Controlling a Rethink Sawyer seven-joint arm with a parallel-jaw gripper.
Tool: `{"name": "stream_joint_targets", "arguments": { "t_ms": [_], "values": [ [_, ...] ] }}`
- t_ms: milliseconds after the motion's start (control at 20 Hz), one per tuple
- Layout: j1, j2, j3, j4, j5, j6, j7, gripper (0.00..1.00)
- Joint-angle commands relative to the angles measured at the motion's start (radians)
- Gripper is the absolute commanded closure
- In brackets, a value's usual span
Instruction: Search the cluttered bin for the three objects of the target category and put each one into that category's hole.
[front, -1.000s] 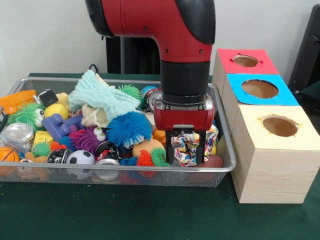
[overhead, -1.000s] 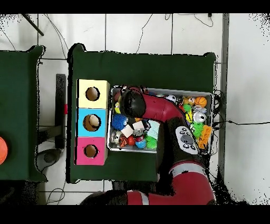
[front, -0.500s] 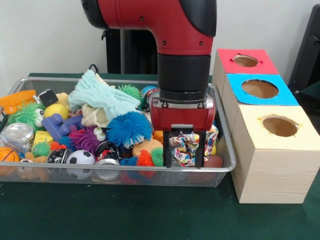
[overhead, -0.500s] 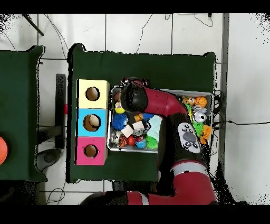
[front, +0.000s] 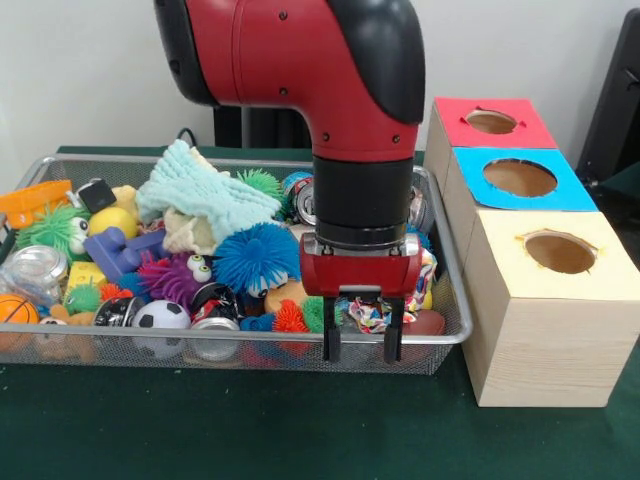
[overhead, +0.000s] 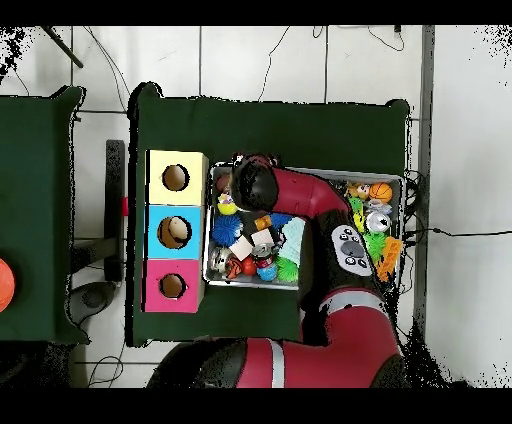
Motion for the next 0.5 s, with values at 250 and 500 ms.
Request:
{"name": "stream_joint_targets", "arguments": {
  "t_ms": [250, 500],
  "values": [
    [0.040, -0.117, 0.003, 0.097, -0.024, 0.113, 0.101, 0.00],
    [0.039, -0.156, 0.008, 0.085, -0.012, 0.168, 0.080, 0.00]
  ]
}}
